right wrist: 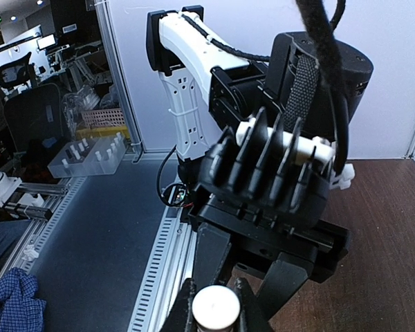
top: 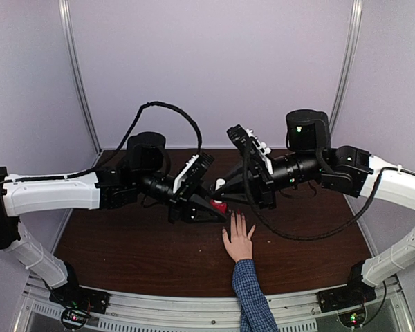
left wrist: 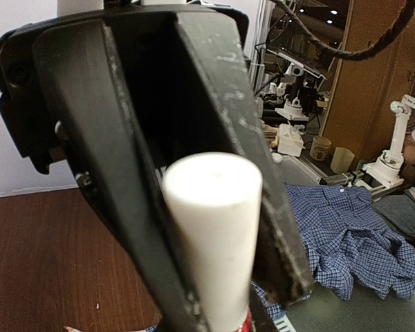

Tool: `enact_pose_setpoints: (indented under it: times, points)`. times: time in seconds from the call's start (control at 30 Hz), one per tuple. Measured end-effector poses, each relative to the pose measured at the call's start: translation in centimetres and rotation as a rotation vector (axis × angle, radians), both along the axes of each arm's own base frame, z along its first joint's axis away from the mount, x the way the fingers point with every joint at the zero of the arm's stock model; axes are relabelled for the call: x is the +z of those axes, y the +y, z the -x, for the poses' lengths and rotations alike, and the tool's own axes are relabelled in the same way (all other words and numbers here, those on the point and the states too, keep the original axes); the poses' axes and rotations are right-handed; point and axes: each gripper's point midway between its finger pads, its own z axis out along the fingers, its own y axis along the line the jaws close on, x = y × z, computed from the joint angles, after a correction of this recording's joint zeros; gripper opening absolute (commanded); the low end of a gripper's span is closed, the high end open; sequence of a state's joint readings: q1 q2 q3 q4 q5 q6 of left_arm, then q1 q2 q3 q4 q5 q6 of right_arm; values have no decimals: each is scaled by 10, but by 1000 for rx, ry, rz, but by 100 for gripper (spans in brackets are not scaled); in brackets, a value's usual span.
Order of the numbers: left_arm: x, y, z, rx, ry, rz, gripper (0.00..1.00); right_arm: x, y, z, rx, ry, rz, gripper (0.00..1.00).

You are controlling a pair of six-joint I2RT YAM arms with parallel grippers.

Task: Paint the nails
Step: Screw the nail polish bottle cap onto the nail polish bottle.

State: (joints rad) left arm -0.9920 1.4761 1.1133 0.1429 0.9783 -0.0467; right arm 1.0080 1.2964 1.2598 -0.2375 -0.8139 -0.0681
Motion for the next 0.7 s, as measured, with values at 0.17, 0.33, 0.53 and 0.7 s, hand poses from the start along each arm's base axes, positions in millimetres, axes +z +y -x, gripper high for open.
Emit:
enact_pose_setpoints:
  times: [0.17, 0.33, 0.53, 0.7]
  points:
    - [3, 0, -4, 46, -15, 2, 0, 3, 0, -2, -4, -17, -9, 0]
    - [5, 1, -16, 155, -41, 2, 0, 5, 1, -11, -49, -33, -11, 0]
    - [2, 2, -38, 306, -67, -5, 0, 1, 3, -29, -145, -48, 5, 0]
    - [1, 3, -55, 409, -85, -14, 0, 0, 3, -43, -227, -58, 11, 0]
